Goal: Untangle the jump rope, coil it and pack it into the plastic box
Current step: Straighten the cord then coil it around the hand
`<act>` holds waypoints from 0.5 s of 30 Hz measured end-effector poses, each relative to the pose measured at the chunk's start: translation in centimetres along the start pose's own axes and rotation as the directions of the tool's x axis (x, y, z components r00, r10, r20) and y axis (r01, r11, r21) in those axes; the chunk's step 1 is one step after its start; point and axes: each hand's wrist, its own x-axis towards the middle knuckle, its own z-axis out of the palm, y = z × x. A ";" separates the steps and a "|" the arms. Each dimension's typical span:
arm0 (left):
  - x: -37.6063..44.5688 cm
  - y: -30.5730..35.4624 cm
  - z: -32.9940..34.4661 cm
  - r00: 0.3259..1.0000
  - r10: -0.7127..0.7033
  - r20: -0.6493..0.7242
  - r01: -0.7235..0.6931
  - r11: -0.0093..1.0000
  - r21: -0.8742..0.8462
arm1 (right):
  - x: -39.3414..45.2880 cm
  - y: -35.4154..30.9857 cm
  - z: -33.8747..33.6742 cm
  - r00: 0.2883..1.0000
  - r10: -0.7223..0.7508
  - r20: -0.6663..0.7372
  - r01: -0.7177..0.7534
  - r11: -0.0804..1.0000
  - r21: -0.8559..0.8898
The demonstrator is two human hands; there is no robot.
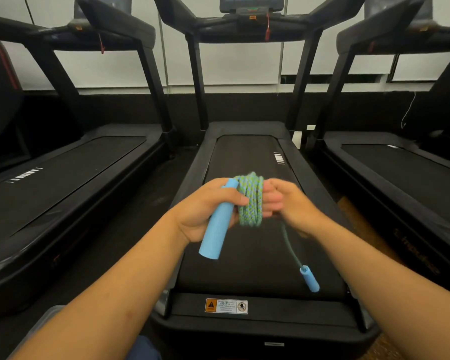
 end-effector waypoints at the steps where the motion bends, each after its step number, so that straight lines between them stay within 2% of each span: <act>1: 0.1 0.1 -0.1 0.999 0.036 -0.005 -0.036 0.996 -0.081 | -0.4 0.1 0.5 0.997 0.025 0.071 -0.022 0.999 -0.039; 3: 0.2 0.2 -0.5 0.994 0.091 -0.052 -0.099 0.979 -0.177 | -1.1 -0.3 1.4 0.969 0.074 0.235 -0.046 0.991 -0.123; 5: 0.3 0.4 -1.0 0.981 0.125 -0.149 -0.151 0.971 -0.183 | -1.7 -1.5 2.0 0.911 0.112 0.397 -0.023 0.975 -0.222; 7: 0.4 0.4 -1.8 0.966 0.137 -0.218 -0.173 0.972 -0.159 | -2.1 -3.1 2.2 0.863 0.152 0.481 0.031 0.936 -0.351; 10: 0.3 0.4 -2.7 0.941 0.155 -0.301 -0.181 0.982 -0.060 | -2.5 -5.7 1.7 0.846 0.178 0.502 0.136 0.839 -0.527; 12: 0.3 0.3 -3.0 0.922 0.162 -0.351 -0.168 0.986 0.014 | -2.7 -7.0 1.0 0.844 0.185 0.503 0.150 0.820 -0.552; 15: 0.3 0.1 -3.1 0.923 0.167 -0.345 -0.148 0.986 0.081 | -3.0 -8.5 0.0 0.849 0.179 0.496 0.142 0.828 -0.542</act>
